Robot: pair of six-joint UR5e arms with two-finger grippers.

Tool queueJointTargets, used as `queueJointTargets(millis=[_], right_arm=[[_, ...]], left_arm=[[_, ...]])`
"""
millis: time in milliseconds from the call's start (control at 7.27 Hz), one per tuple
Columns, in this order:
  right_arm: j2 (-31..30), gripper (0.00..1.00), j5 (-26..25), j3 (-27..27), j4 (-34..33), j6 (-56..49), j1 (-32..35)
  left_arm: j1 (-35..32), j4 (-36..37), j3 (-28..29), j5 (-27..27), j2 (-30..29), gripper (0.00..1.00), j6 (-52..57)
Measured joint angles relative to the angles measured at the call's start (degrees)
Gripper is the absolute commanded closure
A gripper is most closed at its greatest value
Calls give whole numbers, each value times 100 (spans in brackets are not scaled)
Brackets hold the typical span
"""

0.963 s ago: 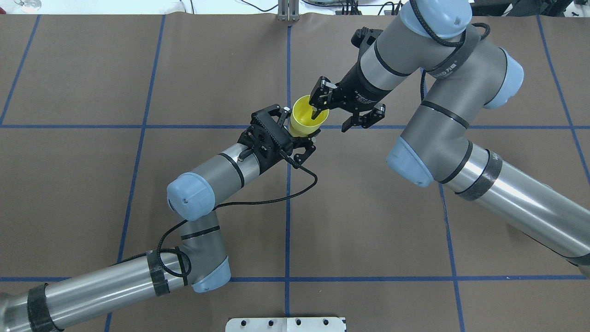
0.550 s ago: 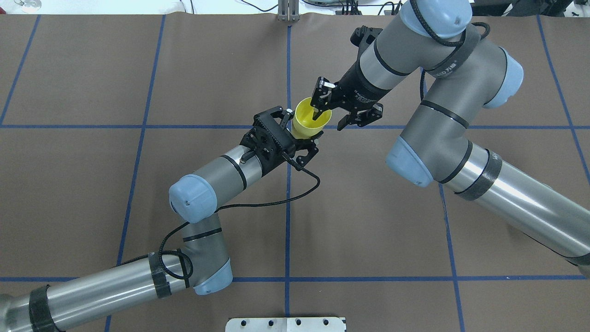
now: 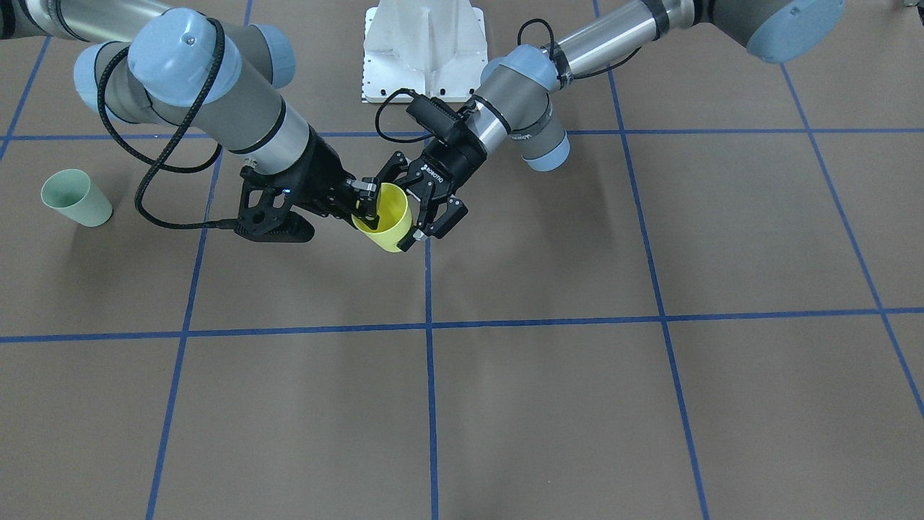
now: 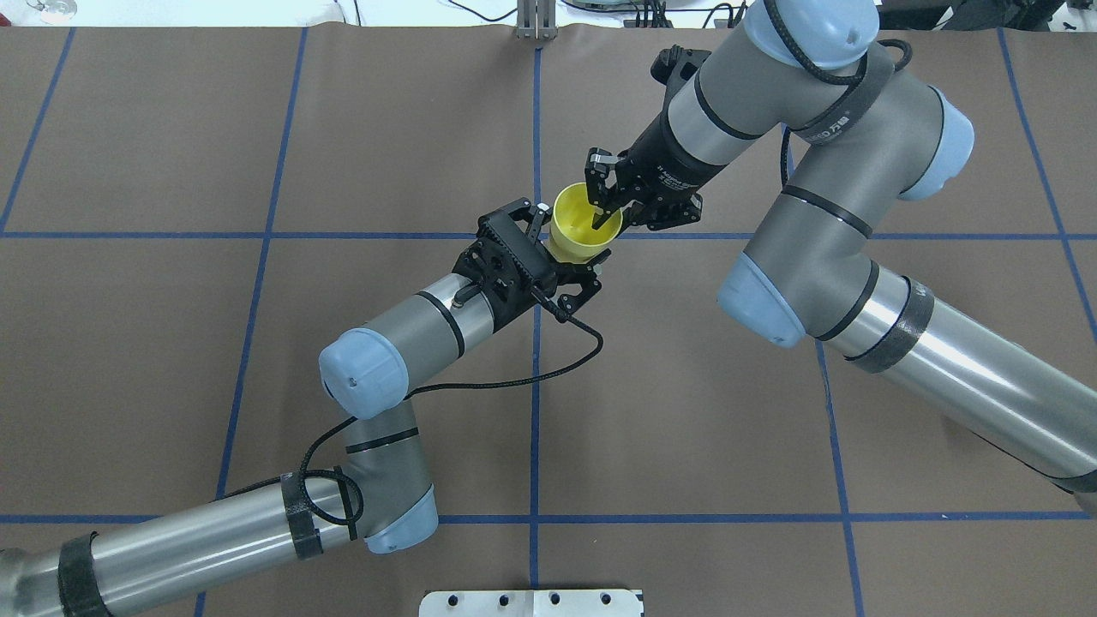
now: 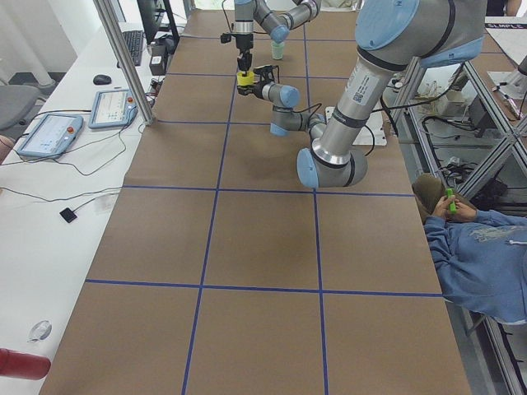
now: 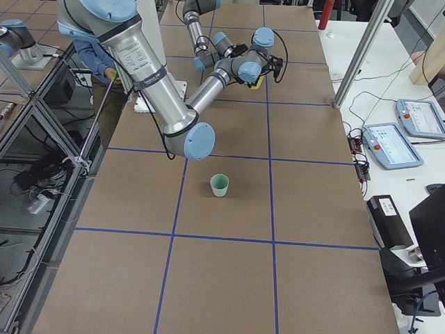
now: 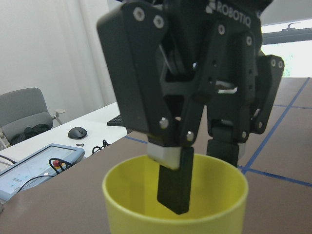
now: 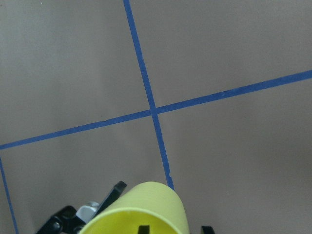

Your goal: Transfer and stack yellow cup on green cup

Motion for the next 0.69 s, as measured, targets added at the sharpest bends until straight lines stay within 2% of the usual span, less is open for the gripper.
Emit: queueJointTargets(millis=[413,688], right_arm=[[-127,100,22,124,-38,12,383],[-696,100,14,558,-59,18,809]], left_arm=[[6,-48,-31,143,8,1,-11],[-3,-47,-83,171,35,1,-9]])
